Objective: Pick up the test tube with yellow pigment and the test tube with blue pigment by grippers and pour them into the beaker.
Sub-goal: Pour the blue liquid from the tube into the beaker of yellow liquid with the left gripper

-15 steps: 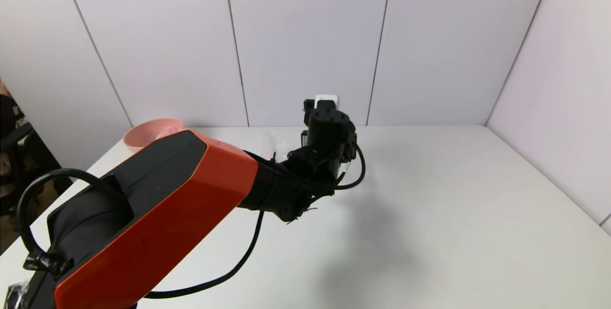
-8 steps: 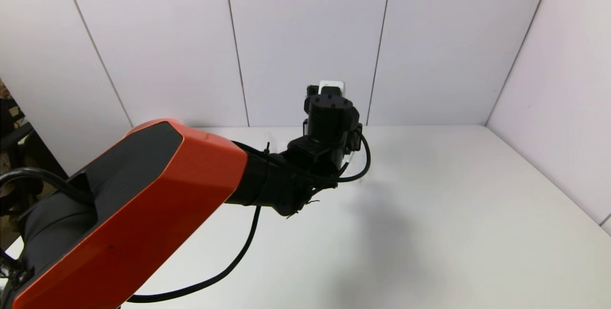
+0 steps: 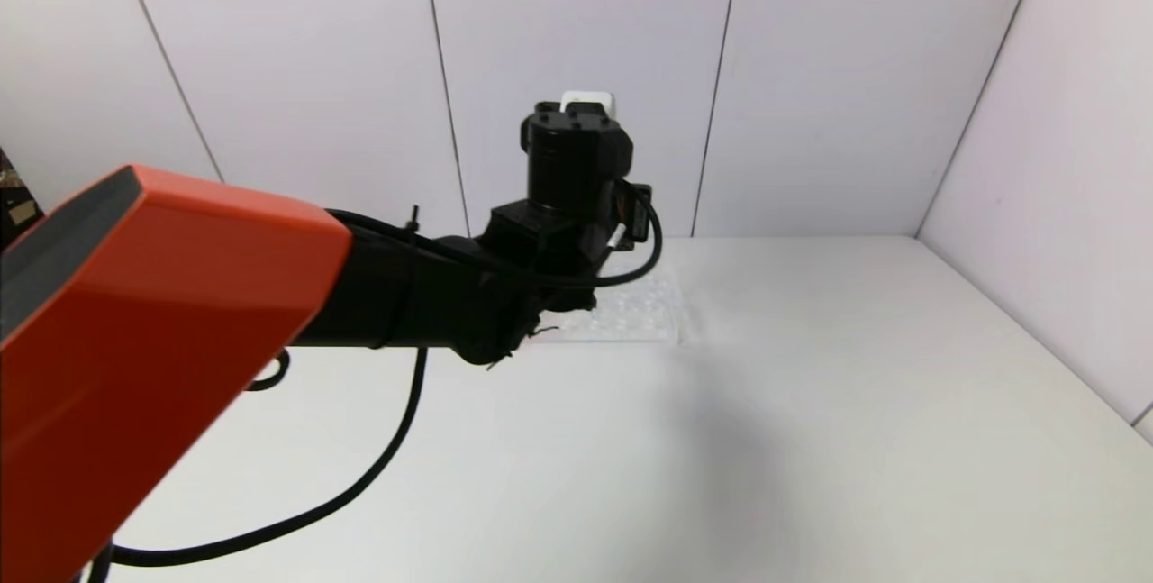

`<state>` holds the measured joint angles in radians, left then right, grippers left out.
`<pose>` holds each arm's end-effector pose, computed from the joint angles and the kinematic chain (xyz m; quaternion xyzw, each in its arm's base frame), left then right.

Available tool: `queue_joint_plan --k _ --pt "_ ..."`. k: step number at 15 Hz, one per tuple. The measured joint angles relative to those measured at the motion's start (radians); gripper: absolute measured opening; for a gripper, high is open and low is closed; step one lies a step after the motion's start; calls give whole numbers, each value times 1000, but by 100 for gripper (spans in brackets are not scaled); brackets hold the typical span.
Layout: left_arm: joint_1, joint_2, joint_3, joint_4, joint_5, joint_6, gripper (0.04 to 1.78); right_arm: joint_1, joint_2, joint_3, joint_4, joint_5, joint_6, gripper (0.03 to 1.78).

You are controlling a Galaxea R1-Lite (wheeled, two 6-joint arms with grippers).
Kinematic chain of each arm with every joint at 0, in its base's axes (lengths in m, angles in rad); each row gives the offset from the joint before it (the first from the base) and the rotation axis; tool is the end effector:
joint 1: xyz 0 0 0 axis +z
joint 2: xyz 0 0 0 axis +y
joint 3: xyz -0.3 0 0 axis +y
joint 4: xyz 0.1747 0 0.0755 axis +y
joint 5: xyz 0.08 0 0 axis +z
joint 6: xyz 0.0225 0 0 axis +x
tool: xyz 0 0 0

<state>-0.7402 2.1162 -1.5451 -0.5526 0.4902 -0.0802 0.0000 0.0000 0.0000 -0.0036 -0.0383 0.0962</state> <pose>0.3344 -0.2911 0.2237 -0.0344 0.0125 -0.1243 0.9916 -0.0228 -0.0009 0.0759 0.0481 -0.0027 -0.0190 0.9987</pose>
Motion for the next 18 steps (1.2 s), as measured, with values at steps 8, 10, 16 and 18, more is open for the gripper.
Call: queue_joint_plan --k 8,10,16,18 --pt "253 -328 198 198 -207 14 44 1 0 0 0 0 0 171" --pt "326 -390 259 204 -264 51 44 2 0 0 0 0 0 171" --pt "578 -526 407 205 -490 79 44 1 0 0 0 2 -14 171" --pt "659 -549 426 204 -566 89 44 1 0 0 0 1 -10 171"
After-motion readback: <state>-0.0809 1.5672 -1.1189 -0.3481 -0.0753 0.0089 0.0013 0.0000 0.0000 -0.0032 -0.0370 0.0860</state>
